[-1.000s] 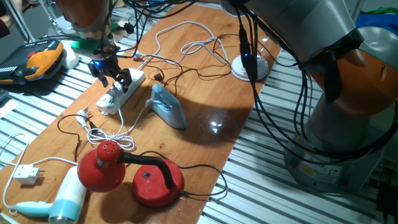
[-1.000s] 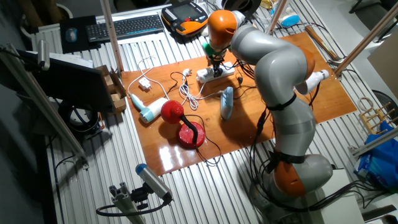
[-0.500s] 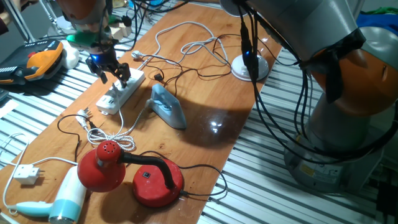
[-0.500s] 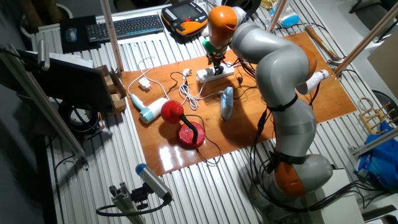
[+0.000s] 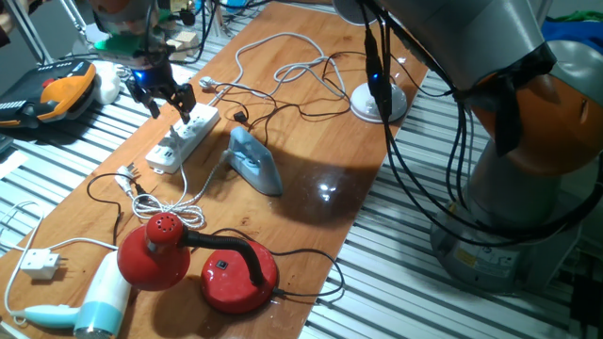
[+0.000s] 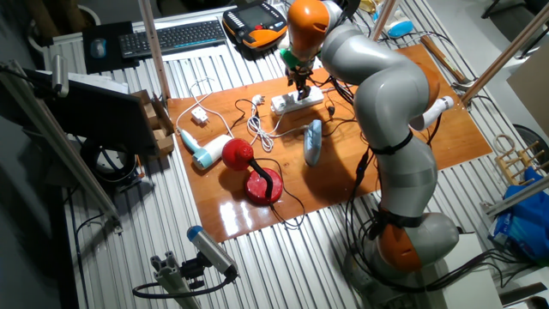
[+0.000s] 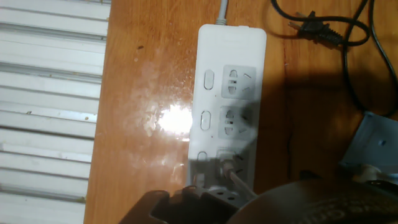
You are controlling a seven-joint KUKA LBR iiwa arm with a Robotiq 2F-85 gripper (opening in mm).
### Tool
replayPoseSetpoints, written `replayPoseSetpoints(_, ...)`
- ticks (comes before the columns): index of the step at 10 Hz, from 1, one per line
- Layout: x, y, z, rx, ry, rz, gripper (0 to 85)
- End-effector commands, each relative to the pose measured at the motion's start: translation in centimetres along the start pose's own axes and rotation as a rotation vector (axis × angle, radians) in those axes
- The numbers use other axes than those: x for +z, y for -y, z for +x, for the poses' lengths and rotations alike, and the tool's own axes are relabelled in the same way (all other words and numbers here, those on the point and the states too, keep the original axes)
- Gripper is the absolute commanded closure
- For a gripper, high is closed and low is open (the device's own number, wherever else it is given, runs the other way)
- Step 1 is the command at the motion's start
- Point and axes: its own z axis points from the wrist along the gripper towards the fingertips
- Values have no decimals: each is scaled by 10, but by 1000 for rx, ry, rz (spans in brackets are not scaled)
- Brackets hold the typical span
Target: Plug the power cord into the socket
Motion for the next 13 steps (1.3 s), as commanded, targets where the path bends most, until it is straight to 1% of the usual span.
replayPoseSetpoints(1,-4,0,2,-4,0,1,170)
replayPoseSetpoints(4,-20,5,14,-6,-2,2,170)
replayPoseSetpoints(5,-25,7,19,-4,1,6,170)
replayPoseSetpoints(6,-31,9,26,-3,-3,5,170)
replayPoseSetpoints(7,-33,10,33,-1,-6,5,170)
replayPoseSetpoints(9,-33,12,47,-15,14,-9,170)
replayPoseSetpoints(10,-33,13,55,-20,15,-17,170)
replayPoseSetpoints(11,-32,14,61,-25,15,-18,170)
replayPoseSetpoints(12,-30,15,66,-26,10,-22,170)
replayPoseSetpoints(13,-27,15,70,-29,4,-26,340)
